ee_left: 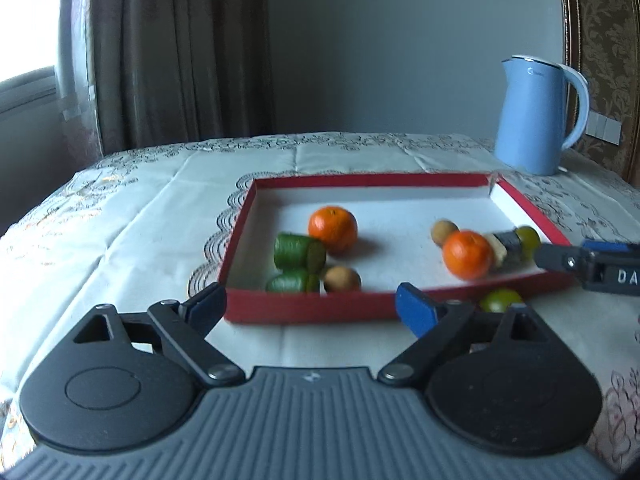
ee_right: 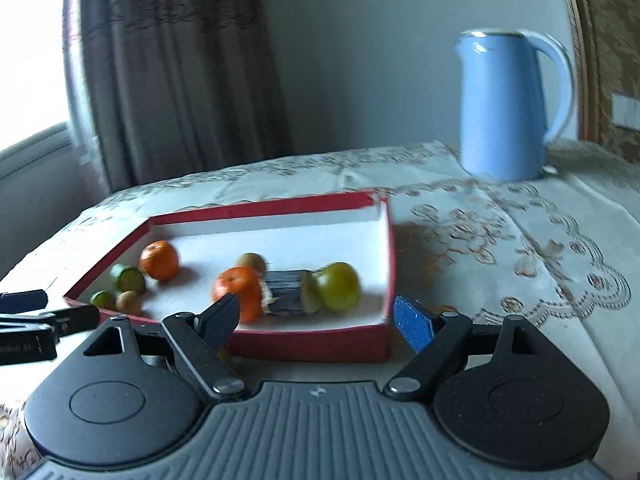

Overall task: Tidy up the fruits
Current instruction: 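Move the right gripper to the green tomato beside the box and close around it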

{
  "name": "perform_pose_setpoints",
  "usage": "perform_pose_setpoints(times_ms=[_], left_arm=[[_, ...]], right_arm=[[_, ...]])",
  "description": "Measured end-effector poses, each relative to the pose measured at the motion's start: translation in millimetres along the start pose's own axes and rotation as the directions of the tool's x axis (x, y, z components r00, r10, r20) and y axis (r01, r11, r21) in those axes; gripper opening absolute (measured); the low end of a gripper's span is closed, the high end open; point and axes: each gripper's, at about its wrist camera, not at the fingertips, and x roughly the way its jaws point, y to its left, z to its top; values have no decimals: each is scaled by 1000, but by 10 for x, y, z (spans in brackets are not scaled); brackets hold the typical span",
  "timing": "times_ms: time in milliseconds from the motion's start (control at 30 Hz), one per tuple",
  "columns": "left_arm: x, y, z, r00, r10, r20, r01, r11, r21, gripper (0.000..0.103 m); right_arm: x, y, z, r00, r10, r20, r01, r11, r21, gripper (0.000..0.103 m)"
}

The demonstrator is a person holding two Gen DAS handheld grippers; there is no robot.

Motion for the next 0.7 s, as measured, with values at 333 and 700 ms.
perform_pose_setpoints(times_ms=[333, 700], left_arm=[[117, 146, -176, 999, 10, -39, -12, 999, -44, 91], [153, 245, -209, 998, -13, -59, 7, 995, -95, 91]], right_arm=[[-127, 314, -141, 996, 74, -39, -79, 987, -143, 84], [-10, 422, -158, 982, 155, -110, -166, 981, -98, 73]])
